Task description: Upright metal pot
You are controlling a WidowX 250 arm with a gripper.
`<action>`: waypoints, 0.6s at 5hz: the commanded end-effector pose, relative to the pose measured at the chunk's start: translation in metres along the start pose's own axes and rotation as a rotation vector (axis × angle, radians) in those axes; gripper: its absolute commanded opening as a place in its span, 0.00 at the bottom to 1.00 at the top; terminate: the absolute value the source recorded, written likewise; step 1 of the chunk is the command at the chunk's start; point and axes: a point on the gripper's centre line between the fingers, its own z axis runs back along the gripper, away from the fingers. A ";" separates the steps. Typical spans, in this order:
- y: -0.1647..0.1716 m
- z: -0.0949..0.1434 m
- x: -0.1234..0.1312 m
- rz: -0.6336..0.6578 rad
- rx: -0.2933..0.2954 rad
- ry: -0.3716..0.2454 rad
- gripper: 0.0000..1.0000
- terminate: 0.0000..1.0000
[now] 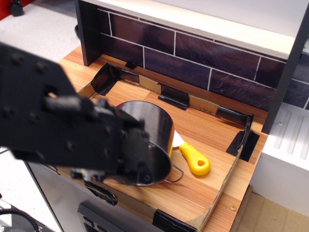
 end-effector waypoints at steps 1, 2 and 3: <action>0.006 -0.006 0.000 0.112 0.048 -0.137 0.00 0.00; 0.011 0.001 0.000 0.145 0.038 -0.151 0.00 0.00; 0.020 0.012 0.003 0.185 0.023 -0.147 0.00 0.00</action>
